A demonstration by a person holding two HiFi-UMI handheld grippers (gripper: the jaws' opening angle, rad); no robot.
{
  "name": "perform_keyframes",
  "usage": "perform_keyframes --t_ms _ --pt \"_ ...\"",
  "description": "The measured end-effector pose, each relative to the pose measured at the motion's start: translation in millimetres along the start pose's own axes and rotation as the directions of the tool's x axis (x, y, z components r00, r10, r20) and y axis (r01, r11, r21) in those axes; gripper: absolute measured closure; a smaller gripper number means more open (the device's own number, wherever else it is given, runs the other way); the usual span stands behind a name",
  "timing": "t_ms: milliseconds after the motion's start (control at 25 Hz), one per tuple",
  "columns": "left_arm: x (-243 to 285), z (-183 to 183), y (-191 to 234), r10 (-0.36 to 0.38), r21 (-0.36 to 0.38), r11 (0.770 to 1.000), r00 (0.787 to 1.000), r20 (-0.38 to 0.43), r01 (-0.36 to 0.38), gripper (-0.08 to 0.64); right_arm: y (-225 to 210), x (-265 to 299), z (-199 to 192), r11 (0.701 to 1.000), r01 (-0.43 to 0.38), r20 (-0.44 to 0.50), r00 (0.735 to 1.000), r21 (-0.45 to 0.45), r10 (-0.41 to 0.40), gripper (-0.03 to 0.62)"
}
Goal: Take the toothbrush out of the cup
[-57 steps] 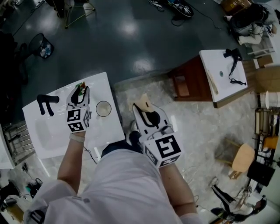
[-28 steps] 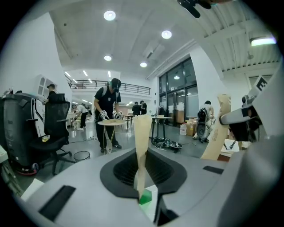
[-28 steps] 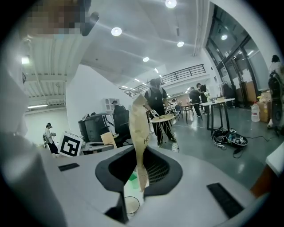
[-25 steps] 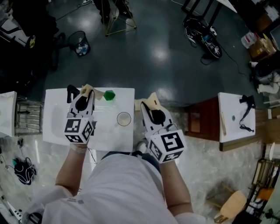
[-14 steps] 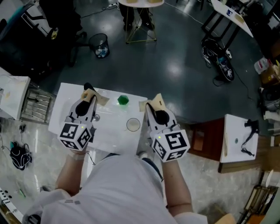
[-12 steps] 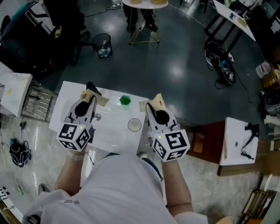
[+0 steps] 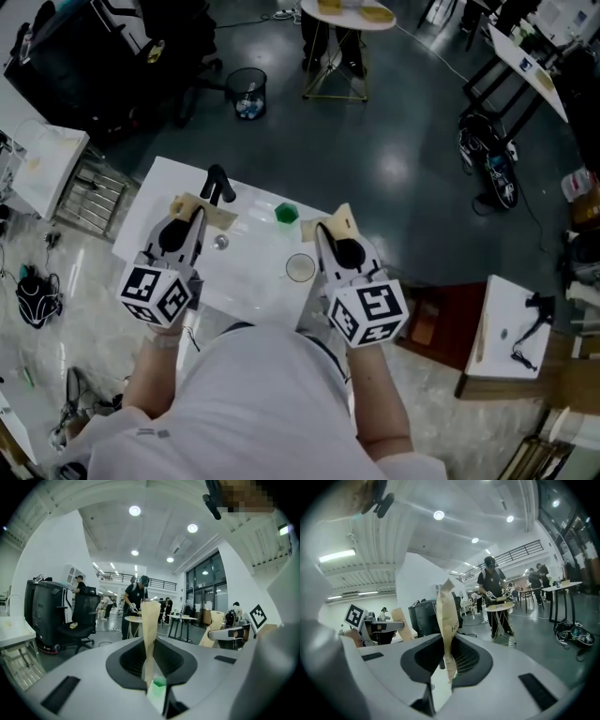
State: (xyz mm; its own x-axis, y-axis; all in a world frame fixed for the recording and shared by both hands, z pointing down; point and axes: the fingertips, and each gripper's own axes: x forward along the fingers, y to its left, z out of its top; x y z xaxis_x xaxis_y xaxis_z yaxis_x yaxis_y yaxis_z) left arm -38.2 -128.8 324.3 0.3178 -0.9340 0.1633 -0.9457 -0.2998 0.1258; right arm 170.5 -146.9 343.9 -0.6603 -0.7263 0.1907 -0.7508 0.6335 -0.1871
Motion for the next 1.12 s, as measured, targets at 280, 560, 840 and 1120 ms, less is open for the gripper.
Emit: perform_keyframes --t_ms 280,560,840,1120 --pt "-11.2 -9.7 4.2 0.015 -0.023 1.0 1.0 0.002 -0.015 0.509 10.4 1.9 -6.9 1.0 -0.016 -0.024 1.0 -0.011 0.016 0.537" --pt "-14.5 -8.8 1.1 0.009 -0.028 1.0 1.0 0.011 -0.008 0.509 15.8 -0.9 -12.0 0.999 -0.022 -0.033 0.999 -0.028 0.021 0.538" --pt "-16.5 -10.4 -4.0 0.0 -0.026 1.0 1.0 0.002 0.0 0.509 11.8 -5.6 -14.8 1.0 -0.009 -0.036 0.999 -0.017 0.009 0.538" --pt "-17.7 -14.7 -5.0 -0.004 -0.025 1.0 1.0 -0.008 0.004 0.509 9.8 -8.2 -20.3 1.0 -0.003 -0.037 0.999 -0.009 0.002 0.538"
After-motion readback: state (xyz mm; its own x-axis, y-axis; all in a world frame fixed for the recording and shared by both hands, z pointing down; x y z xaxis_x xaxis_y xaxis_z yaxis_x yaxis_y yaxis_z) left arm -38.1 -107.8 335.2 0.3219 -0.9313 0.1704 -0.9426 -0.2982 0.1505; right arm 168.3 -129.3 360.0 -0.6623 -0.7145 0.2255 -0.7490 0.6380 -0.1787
